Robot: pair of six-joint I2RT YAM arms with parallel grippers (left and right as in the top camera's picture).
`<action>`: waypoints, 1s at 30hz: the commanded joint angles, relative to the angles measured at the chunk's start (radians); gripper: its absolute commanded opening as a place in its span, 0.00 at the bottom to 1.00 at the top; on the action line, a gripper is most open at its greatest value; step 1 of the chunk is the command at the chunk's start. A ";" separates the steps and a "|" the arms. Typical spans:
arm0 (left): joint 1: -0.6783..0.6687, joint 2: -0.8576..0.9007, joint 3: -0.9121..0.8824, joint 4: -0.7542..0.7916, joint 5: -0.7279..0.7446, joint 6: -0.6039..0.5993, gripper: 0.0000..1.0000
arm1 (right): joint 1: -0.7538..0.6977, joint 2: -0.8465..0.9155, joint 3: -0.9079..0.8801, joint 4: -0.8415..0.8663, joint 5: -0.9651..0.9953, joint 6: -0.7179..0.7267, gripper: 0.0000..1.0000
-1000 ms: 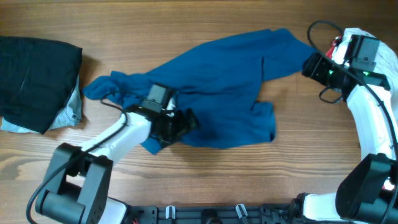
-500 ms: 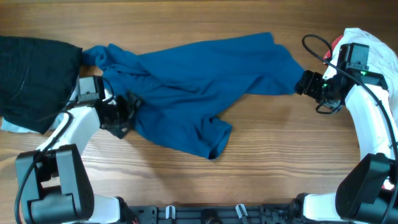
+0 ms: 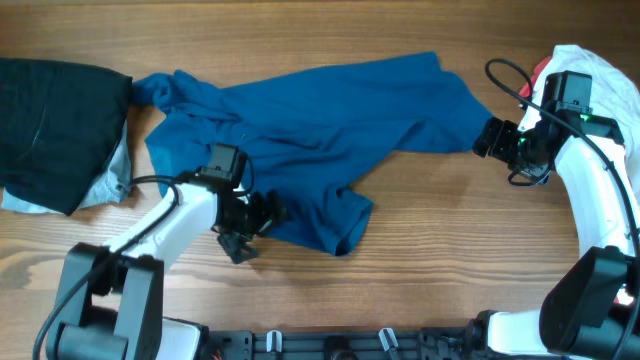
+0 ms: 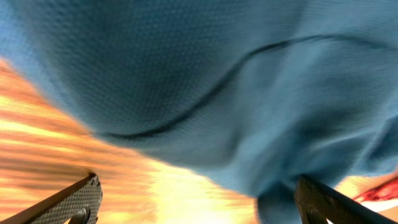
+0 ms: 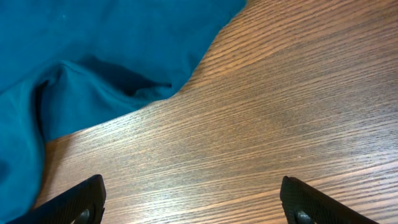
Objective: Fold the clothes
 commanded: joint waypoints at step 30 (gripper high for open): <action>-0.045 0.029 -0.096 0.145 -0.462 -0.204 0.51 | 0.004 0.007 -0.001 -0.026 0.010 -0.044 0.92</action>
